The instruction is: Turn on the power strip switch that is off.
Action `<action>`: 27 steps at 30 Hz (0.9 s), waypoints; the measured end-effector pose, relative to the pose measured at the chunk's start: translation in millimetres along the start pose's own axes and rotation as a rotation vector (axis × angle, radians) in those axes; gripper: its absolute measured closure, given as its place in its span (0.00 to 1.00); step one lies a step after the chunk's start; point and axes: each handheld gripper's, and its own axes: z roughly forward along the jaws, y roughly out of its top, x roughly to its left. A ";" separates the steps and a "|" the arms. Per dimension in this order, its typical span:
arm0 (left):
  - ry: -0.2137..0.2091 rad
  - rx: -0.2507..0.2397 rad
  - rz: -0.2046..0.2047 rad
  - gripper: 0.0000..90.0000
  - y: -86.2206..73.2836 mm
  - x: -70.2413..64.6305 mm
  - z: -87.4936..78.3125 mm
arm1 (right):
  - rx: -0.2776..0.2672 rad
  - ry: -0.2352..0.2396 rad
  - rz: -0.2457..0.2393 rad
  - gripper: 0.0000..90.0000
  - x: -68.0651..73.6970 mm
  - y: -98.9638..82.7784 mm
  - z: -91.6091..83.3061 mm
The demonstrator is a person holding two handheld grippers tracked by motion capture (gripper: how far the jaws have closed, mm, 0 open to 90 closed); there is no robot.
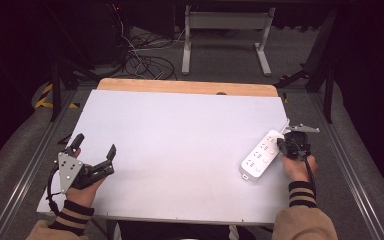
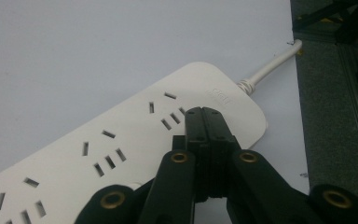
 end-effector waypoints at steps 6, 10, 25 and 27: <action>0.001 -0.001 -0.004 0.04 0.2 0.2 0.1 | -0.028 0.052 0.008 1.00 -1.8 0.6 -1.9; 0.001 0.000 -0.005 0.04 0.1 0.5 0.4 | -0.143 0.022 -0.034 1.00 2.1 4.0 -12.9; 0.001 -0.002 -0.013 0.04 0.2 0.9 0.6 | -0.666 0.050 -0.061 1.00 14.3 -11.5 -76.2; -0.001 -0.001 -0.013 0.04 0.2 0.8 0.8 | -0.718 0.042 -0.063 1.00 18.4 -16.5 -80.2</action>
